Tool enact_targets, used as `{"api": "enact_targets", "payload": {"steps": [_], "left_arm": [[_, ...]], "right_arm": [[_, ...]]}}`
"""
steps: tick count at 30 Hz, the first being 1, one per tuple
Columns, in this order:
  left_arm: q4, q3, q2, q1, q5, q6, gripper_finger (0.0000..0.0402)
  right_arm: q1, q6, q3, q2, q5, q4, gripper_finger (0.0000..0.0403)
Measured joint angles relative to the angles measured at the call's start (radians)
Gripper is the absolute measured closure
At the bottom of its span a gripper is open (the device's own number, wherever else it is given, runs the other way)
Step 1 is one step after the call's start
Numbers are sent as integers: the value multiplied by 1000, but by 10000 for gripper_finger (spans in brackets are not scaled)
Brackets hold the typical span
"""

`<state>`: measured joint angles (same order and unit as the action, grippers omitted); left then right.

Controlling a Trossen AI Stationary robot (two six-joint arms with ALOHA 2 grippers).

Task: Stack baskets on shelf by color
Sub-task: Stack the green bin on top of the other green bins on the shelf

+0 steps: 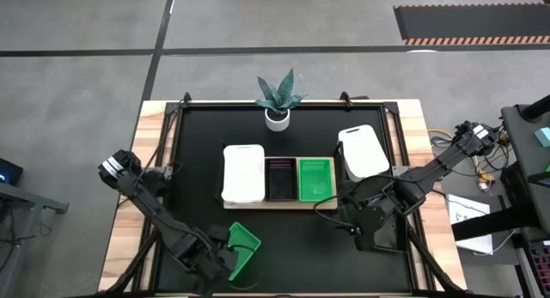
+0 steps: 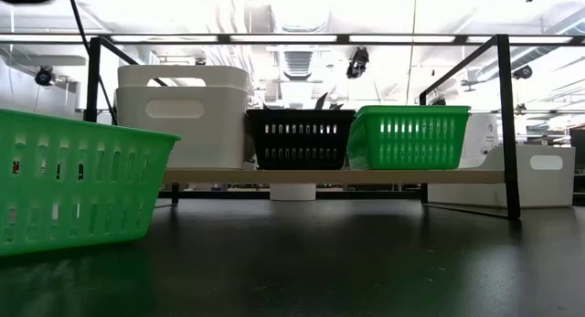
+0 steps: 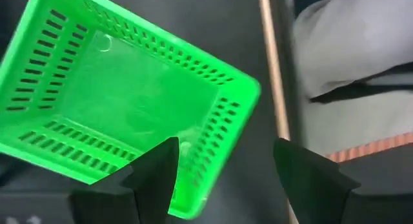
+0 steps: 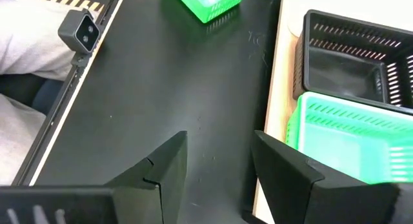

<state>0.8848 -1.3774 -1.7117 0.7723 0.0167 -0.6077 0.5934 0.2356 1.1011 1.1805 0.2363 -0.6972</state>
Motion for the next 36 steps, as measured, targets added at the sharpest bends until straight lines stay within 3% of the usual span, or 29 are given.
{"api": "enact_targets", "payload": {"steps": [16, 21, 30, 36], "left_arm": [[-34, 30, -132, 37, 6, 101, 177], [-48, 38, -133, 37, -1, 99, 236], [-70, 34, -132, 37, 12, 94, 388], [-72, 14, -131, 36, 18, 63, 398]], "right_arm": [[0, 16, 3, 0, 0, 1, 236], [0, 19, 3, 0, 0, 1, 236], [0, 19, 3, 0, 0, 1, 236], [0, 18, 4, 0, 0, 1, 236]]}}
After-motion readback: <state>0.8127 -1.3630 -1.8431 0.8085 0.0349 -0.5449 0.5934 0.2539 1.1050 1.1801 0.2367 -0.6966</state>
